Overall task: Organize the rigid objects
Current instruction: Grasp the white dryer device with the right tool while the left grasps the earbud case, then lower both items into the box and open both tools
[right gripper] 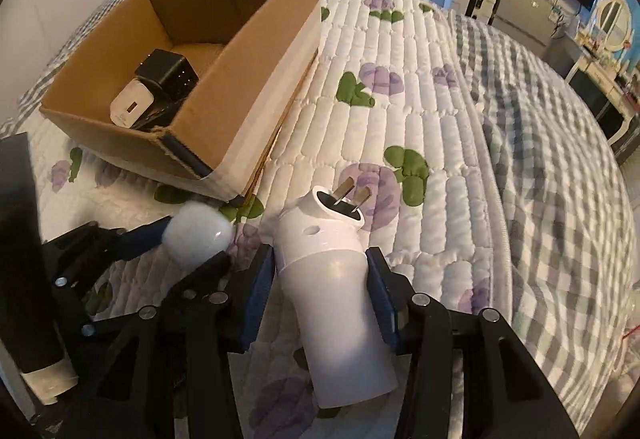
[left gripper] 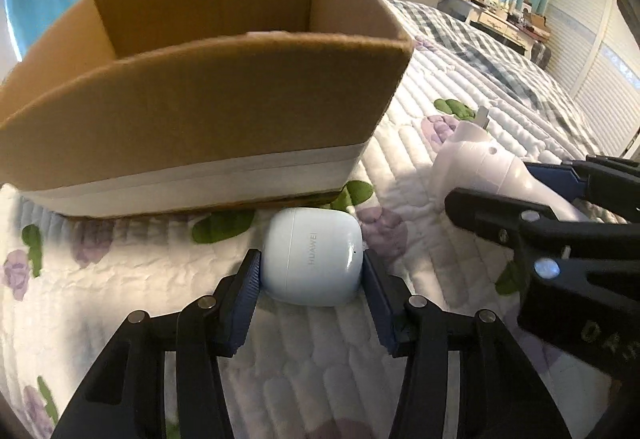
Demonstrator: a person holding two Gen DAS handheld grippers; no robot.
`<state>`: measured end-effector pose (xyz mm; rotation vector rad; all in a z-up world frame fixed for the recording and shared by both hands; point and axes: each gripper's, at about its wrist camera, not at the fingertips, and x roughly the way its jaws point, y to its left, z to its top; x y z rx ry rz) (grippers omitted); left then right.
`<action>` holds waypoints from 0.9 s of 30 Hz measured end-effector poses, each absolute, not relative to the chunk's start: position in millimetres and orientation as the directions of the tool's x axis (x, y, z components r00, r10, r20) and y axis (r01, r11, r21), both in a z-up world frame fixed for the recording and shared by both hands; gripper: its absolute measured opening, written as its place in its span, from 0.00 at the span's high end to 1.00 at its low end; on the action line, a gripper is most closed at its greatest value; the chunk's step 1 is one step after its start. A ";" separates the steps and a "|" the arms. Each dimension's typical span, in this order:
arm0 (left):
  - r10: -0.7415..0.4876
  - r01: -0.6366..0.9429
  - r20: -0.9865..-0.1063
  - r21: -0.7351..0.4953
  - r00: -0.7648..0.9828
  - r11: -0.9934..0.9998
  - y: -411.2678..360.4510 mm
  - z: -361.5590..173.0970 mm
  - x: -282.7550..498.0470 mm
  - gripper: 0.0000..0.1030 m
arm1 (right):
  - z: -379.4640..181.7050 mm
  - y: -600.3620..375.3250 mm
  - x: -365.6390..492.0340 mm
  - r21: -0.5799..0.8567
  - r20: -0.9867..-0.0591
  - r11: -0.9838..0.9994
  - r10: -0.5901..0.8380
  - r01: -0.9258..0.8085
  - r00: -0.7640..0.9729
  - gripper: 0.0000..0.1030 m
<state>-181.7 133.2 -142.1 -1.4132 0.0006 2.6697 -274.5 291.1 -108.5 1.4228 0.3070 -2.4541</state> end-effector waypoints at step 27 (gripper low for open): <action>0.053 -0.090 -0.645 0.025 -0.762 -0.996 36.8 25.0 -121.5 0.51 | 53.0 205.2 -195.0 -0.133 -0.677 -0.928 -0.172 0.349 -0.716 0.55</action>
